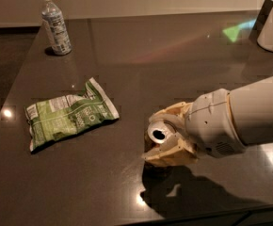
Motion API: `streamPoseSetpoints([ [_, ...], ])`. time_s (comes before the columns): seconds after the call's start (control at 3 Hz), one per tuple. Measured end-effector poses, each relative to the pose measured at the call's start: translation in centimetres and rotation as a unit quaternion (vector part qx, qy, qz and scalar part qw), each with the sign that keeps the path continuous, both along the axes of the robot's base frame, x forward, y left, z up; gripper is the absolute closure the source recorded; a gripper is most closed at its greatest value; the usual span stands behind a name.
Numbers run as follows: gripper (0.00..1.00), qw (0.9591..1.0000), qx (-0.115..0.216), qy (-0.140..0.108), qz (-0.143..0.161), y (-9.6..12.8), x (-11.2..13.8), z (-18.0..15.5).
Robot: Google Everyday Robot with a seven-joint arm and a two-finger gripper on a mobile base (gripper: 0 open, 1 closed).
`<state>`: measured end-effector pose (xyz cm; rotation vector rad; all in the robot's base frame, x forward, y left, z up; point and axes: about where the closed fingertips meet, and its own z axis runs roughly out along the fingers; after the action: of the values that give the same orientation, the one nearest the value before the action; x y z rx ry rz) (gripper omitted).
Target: Knock orange can over
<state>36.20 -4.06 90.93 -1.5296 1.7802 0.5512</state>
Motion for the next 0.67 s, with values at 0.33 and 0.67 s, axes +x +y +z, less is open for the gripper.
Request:
streamPoseSetpoints([
  [0.33, 0.85, 1.0, -0.009, 0.004, 0.001, -0.7, 0.9, 1.4],
  [0.67, 1.0, 0.9989, -0.044, 0.013, 0.0, -1.9, 2.5, 3.5],
])
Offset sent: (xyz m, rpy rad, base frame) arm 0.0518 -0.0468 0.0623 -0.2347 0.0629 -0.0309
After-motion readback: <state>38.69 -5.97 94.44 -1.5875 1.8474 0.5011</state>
